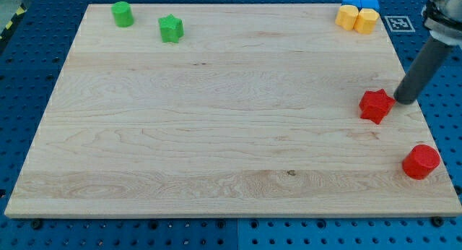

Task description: Move your arm to blue cube

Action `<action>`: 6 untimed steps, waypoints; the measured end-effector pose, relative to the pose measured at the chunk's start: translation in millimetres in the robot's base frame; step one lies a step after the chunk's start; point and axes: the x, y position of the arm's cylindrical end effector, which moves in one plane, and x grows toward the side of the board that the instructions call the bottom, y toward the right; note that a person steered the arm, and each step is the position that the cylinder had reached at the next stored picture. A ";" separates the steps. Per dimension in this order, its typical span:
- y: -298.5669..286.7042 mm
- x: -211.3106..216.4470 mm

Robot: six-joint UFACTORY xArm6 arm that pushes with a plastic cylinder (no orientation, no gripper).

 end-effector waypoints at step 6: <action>0.9 -84.4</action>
